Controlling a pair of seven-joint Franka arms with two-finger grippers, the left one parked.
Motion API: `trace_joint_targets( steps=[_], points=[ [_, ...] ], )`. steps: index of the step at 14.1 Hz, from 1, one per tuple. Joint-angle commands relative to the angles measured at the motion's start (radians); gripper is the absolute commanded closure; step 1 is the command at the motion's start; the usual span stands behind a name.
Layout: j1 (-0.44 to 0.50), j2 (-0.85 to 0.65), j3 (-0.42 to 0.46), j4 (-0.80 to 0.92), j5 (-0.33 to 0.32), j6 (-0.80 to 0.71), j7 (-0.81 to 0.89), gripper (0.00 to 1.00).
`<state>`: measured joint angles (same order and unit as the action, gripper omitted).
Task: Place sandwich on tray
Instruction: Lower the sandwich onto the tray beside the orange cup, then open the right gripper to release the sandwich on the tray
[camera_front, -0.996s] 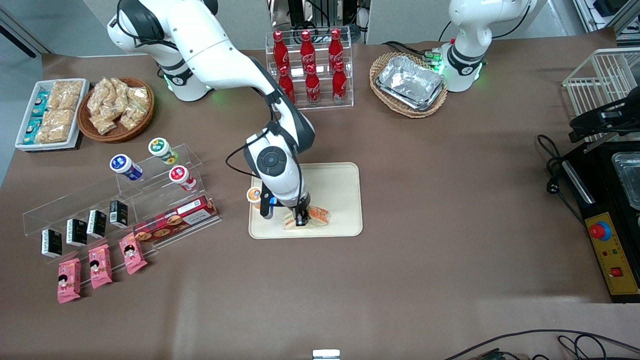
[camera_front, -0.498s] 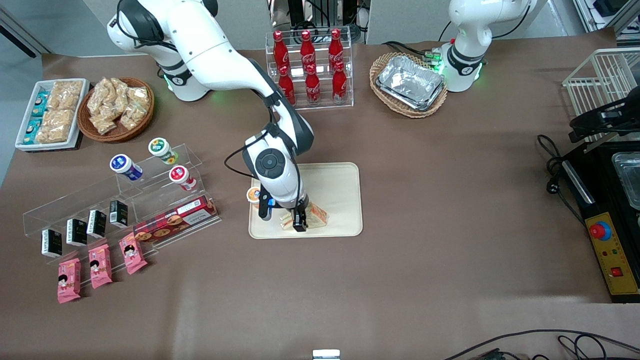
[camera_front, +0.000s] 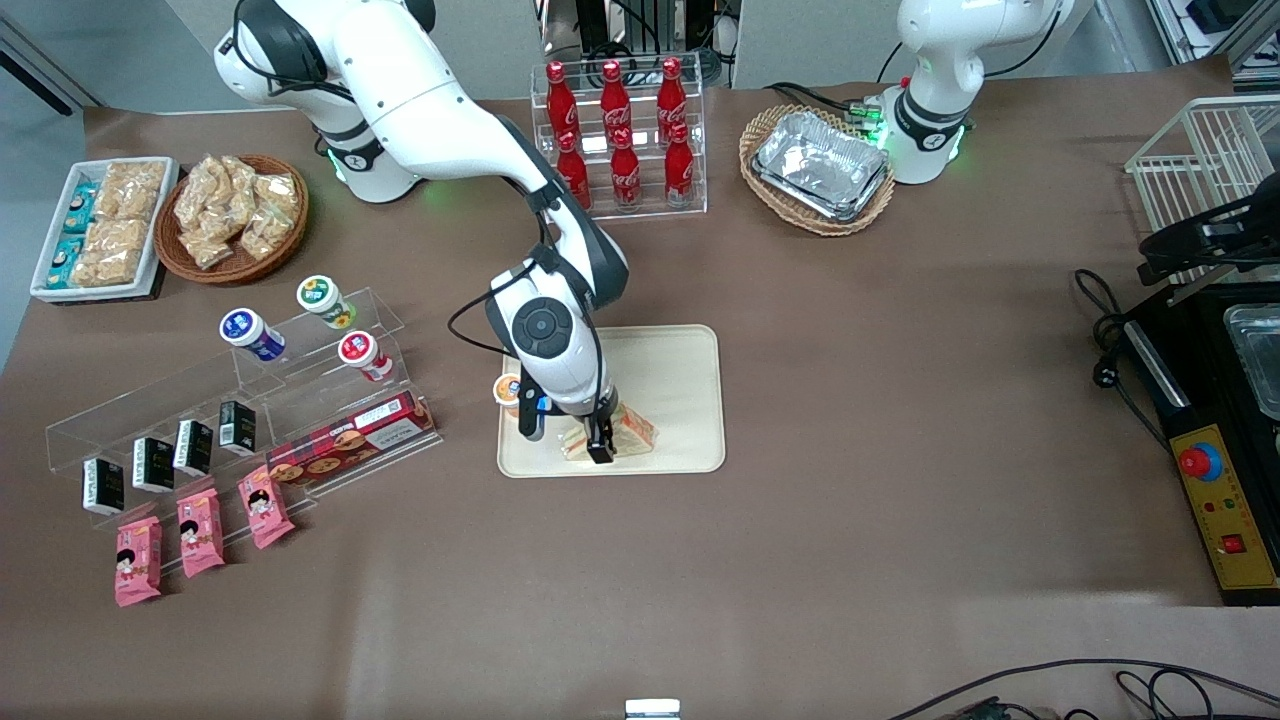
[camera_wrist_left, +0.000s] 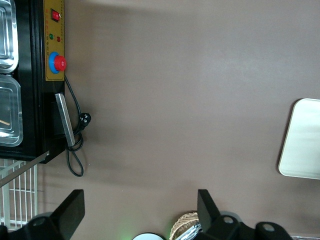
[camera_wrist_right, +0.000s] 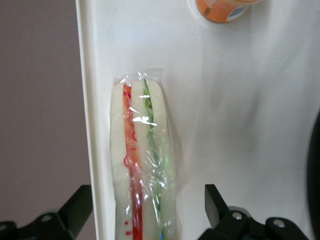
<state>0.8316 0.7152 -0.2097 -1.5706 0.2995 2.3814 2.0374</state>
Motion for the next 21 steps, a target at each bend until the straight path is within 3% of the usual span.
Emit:
trace_joint_targets(
  steps=[1, 4, 7, 12, 21],
  points=[
    [-0.02, -0.045, 0.007, 0.003, 0.026, -0.074, -0.04, 0.0],
    [-0.025, -0.085, 0.007, 0.004, 0.038, -0.113, -0.052, 0.0],
    [-0.026, -0.114, 0.006, 0.012, 0.099, -0.145, -0.095, 0.0],
    [-0.042, -0.172, 0.006, 0.032, 0.101, -0.238, -0.128, 0.0],
    [-0.042, -0.322, 0.001, 0.053, 0.119, -0.407, -0.37, 0.0]
  ],
)
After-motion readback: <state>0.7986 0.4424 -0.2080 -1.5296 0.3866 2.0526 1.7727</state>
